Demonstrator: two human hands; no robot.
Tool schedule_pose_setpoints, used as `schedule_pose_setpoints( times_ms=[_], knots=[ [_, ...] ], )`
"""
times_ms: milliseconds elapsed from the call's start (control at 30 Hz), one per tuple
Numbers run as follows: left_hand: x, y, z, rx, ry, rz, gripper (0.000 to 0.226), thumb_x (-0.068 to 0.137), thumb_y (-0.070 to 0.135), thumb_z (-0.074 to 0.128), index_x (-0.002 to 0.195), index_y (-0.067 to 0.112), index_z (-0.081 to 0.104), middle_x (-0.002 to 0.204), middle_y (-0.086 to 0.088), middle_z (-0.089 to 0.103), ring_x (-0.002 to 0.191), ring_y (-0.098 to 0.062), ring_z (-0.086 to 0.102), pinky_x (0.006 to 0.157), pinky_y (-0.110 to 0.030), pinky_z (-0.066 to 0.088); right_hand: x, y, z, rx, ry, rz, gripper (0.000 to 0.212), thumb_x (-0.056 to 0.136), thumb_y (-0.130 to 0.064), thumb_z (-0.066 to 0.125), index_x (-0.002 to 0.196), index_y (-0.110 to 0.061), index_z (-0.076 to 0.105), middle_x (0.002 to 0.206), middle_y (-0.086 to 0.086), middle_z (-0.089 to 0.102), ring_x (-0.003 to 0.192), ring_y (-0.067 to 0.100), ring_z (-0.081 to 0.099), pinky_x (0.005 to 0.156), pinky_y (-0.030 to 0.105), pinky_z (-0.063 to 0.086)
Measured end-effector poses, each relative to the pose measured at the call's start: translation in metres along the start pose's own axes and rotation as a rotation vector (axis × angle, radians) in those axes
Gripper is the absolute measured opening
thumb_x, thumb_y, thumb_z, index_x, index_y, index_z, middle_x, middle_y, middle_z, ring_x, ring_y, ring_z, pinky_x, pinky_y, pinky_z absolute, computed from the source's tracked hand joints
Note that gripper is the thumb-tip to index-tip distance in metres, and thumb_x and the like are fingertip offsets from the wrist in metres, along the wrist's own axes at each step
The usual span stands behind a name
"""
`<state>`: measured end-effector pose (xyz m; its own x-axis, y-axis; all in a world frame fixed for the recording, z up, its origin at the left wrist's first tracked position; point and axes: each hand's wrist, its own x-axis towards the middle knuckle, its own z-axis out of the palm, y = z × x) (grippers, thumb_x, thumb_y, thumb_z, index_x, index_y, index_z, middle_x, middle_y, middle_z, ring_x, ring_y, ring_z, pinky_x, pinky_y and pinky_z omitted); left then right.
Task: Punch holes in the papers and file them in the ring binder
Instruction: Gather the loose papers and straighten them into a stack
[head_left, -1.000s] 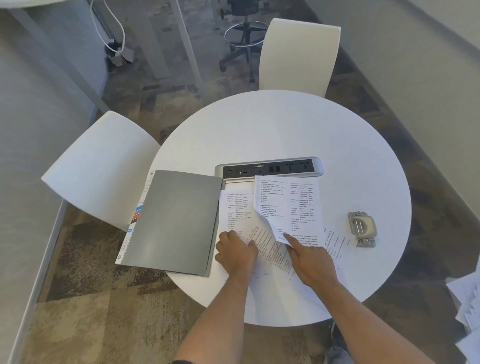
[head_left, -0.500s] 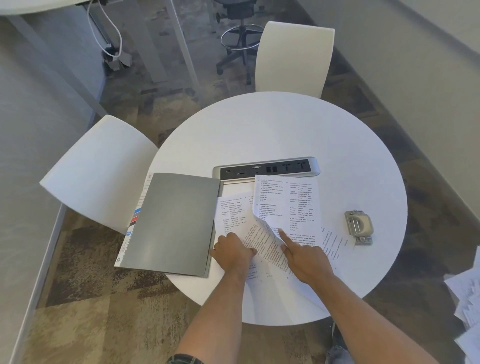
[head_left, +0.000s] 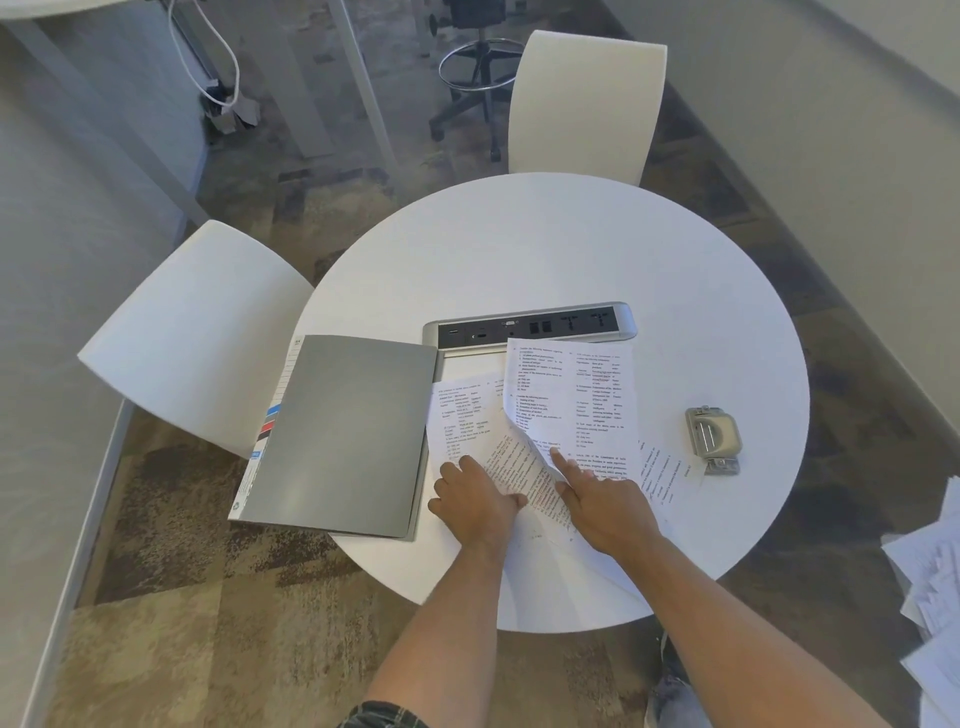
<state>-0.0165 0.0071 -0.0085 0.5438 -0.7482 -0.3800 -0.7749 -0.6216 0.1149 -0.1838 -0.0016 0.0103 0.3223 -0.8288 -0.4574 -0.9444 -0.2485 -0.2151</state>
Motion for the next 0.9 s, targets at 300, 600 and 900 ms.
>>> schedule_pose_setpoints(
  times_ms=[300,600,900],
  knots=[
    [-0.025,-0.02,0.016,0.03,0.035,0.208,0.112,0.059,0.076,0.08,0.143,0.013,0.044,0.134,-0.006,0.053,0.118,-0.025,0.058,0.096,-0.038,0.048,0.007,0.0,0.028,-0.117,-0.151,-0.07,0.107,0.081,-0.079,0.048,0.158,-0.043,-0.017,0.171,0.012,-0.002,0.156,0.033,0.015,0.121,0.051,0.025],
    [-0.025,-0.053,0.009,-0.169,-0.03,0.303,0.097,0.066,0.054,0.09,0.142,0.017,0.044,0.145,0.002,0.046,0.122,-0.021,0.059,0.089,-0.032,0.055,0.002,-0.006,0.032,-0.247,-0.152,-0.095,0.101,0.09,-0.057,0.054,0.163,-0.024,-0.007,0.168,0.024,-0.006,0.155,0.043,0.011,0.121,0.059,0.023],
    [-0.022,-0.071,0.012,-0.323,-0.051,0.368,0.068,0.076,0.037,0.088,0.131,0.019,0.053,0.142,0.009,0.046,0.128,-0.012,0.053,0.092,-0.028,0.051,0.002,-0.012,0.035,-0.258,-0.164,-0.071,0.087,0.098,-0.034,0.046,0.162,-0.019,-0.011,0.167,0.027,-0.009,0.154,0.047,0.008,0.122,0.06,0.02]
  ],
)
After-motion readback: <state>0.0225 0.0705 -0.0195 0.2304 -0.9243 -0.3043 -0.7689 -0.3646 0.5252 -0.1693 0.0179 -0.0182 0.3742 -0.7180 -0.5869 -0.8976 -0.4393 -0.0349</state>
